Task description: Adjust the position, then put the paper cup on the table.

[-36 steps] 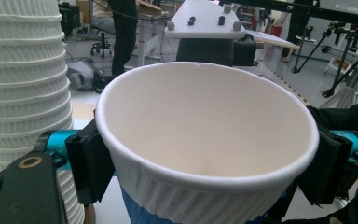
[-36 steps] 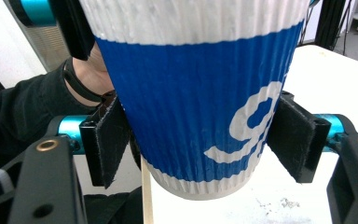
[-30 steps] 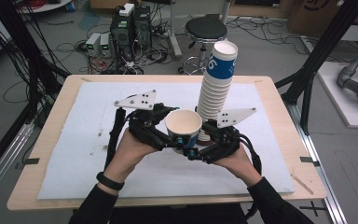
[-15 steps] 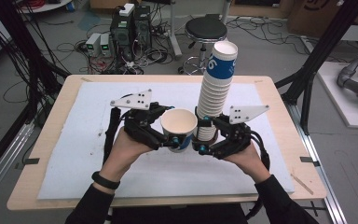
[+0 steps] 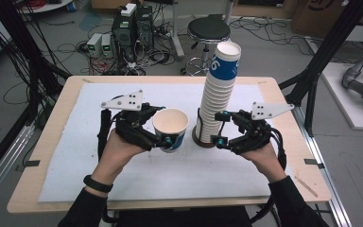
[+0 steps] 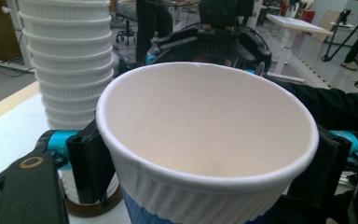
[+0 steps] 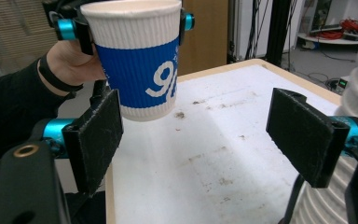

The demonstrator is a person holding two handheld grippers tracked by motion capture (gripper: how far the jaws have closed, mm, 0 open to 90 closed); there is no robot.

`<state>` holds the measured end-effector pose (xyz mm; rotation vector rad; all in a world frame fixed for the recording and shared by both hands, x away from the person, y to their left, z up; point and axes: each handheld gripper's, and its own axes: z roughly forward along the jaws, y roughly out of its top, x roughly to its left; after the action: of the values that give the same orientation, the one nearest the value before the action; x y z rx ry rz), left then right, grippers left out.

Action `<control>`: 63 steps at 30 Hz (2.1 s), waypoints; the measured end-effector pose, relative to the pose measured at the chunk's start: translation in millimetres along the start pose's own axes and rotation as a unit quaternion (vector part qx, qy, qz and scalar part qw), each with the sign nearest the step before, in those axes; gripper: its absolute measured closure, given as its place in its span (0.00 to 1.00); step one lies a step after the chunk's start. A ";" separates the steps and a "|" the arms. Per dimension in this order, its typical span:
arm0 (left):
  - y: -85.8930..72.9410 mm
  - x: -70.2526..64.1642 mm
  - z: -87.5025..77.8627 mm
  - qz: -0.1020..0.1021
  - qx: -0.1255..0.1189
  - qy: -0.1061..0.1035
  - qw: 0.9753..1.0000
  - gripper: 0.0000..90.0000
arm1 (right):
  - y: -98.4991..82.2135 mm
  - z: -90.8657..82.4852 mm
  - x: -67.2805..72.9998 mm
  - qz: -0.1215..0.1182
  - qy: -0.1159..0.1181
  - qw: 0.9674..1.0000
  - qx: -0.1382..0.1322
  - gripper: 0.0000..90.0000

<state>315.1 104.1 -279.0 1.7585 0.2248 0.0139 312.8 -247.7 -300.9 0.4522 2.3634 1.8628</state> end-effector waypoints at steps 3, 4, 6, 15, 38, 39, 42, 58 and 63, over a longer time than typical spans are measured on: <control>-0.7 1.4 -4.7 0.000 -0.003 0.006 1.000 0.22 | 0.1 -5.8 -0.9 0.001 -0.006 1.000 -0.004 0.21; -0.7 1.6 -5.6 0.000 -0.005 0.008 1.000 0.22 | 0.2 -7.3 -1.1 0.000 -0.009 1.000 -0.005 0.21; -0.6 2.0 -5.6 0.000 -0.008 0.006 1.000 0.22 | 0.3 -9.4 -1.2 0.001 -0.010 1.000 -0.007 0.21; -0.6 3.5 -2.8 0.001 -0.008 0.006 1.000 0.22 | 0.5 -11.7 -1.3 -0.003 -0.014 1.000 -0.006 0.21; -9.8 11.9 -24.8 -0.005 -0.009 0.082 0.997 0.22 | 3.1 -15.3 -10.4 -0.008 -0.019 1.000 -0.015 0.21; -10.9 12.8 -26.7 -0.005 -0.010 0.087 0.996 0.22 | 3.2 -15.0 -10.3 -0.007 -0.018 1.000 -0.013 0.21; -13.4 15.2 -31.9 -0.003 -0.007 0.103 0.995 0.22 | 3.8 -13.7 -10.6 -0.008 -0.017 1.000 -0.012 0.21; -37.8 35.4 -50.3 -0.004 -0.008 0.183 0.983 0.22 | 4.7 -11.6 -13.5 -0.012 -0.016 1.000 -0.014 0.21; -47.8 43.5 -51.0 -0.012 -0.016 0.199 0.980 0.22 | 4.8 -12.2 -13.2 -0.010 -0.016 1.000 -0.013 0.21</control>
<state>344.1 169.2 -320.2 1.7084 0.5331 0.3531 322.9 -261.9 -294.6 0.4503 2.3116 1.8618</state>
